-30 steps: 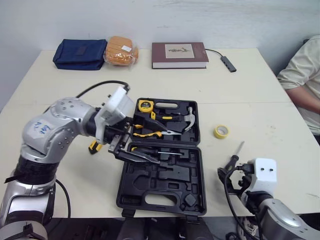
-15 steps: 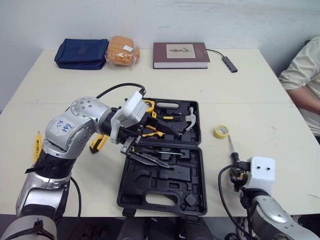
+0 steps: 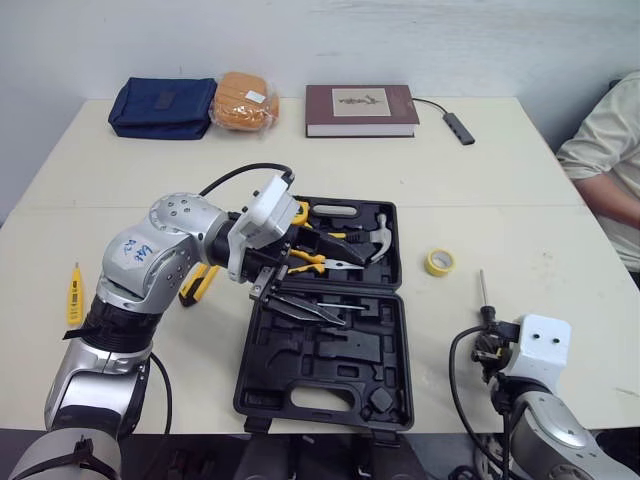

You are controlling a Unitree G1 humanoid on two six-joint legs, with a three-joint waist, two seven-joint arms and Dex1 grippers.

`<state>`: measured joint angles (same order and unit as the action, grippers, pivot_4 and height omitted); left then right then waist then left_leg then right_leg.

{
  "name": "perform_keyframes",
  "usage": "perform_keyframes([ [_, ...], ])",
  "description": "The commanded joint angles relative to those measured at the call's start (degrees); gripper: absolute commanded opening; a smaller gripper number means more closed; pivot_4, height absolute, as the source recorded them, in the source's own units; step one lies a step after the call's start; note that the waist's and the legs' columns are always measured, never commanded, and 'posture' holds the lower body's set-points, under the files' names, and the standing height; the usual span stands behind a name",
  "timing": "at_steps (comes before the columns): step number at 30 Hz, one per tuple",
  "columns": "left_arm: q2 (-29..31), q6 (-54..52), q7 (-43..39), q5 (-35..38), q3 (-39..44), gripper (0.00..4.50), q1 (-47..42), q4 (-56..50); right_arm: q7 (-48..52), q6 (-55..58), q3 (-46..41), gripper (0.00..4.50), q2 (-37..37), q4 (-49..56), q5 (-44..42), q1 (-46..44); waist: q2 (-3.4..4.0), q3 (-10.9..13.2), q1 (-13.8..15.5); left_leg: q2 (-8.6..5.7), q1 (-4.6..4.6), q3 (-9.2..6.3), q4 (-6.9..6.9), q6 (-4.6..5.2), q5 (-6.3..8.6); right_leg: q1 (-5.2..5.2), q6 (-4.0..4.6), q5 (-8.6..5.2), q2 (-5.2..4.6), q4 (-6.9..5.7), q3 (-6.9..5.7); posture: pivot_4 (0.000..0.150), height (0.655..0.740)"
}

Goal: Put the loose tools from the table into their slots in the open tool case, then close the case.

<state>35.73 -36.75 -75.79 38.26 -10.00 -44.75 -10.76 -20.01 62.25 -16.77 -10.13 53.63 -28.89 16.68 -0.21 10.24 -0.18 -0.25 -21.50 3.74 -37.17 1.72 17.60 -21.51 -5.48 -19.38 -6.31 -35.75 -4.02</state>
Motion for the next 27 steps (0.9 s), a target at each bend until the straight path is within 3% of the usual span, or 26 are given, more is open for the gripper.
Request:
perform_keyframes([
  [1, 0.2, 0.5, 0.1, 0.4, 1.7, 4.50, -0.4, -1.3, 1.6, -0.3, -2.9, 1.02, 0.9, 3.2, -0.4, -0.8, 0.00, 0.0, 0.0, 0.00, 0.00, 0.00, 0.00, 0.00, 0.00, 0.00, 0.00, 0.00, 0.00, 0.00, 0.00, 0.150, 0.7400],
  [6, 3.7, 1.6, -0.9, -1.1, 2.4, 4.50, 2.9, -2.0, 13.6, -0.6, -4.7, 1.02, -9.0, 4.8, -5.4, -6.0, 0.01, 0.0, -0.5, 0.00, 0.02, 0.05, 0.01, 0.01, 0.00, -0.03, 0.00, 0.00, 0.00, -0.04, 0.08, 0.150, 0.7400],
  [9, 7.5, 2.4, -0.6, -2.1, 3.9, 4.50, 7.6, -3.5, 27.1, 1.1, -6.3, 1.02, -20.8, 2.1, -14.1, -11.8, -0.02, 0.0, -1.2, 0.00, 0.07, 0.03, 0.05, 0.02, 0.00, -0.02, 0.00, 0.00, 0.02, -0.03, 0.09, 0.150, 0.7400],
  [11, 9.8, 2.6, 0.1, -2.4, 5.5, 4.50, 10.6, -4.6, 36.9, 1.5, -5.2, 1.02, -29.2, -0.4, -19.6, -16.5, -0.09, 0.1, -1.5, 0.03, 0.06, -0.01, 0.06, 0.03, 0.00, -0.02, 0.00, 0.00, 0.04, -0.02, 0.06, 0.150, 0.7400],
  [15, 13.9, 2.8, 1.5, -3.1, 8.6, 4.50, 15.9, -6.2, 48.7, 1.5, 0.9, 1.02, -39.3, -6.8, -24.1, -26.5, -0.27, 0.2, -1.3, 0.05, 0.03, -0.15, 0.05, 0.09, 0.01, 0.04, 0.01, -0.01, 0.02, 0.06, -0.02, 0.150, 0.7400],
  [20, 19.1, 7.0, 2.1, -6.9, 12.0, 4.50, 24.4, -7.1, 62.0, -5.3, 16.1, 1.02, -46.9, -14.4, -15.9, -36.8, -0.28, 0.2, -1.3, 0.02, 0.00, -0.14, 0.02, 0.21, 0.08, 0.05, 0.01, 0.00, -0.10, 0.19, -0.04, 0.150, 0.7400],
  [27, 19.5, 9.7, 4.9, -9.6, 12.6, 4.50, 28.0, -9.3, 70.8, -13.1, 30.0, 1.02, -46.6, -21.6, -4.6, -44.7, -0.31, 0.2, -0.8, -0.03, -0.12, -0.22, -0.02, 0.21, 0.12, 0.04, 0.01, 0.00, -0.21, 0.26, -0.11, 0.150, 0.7400],
])
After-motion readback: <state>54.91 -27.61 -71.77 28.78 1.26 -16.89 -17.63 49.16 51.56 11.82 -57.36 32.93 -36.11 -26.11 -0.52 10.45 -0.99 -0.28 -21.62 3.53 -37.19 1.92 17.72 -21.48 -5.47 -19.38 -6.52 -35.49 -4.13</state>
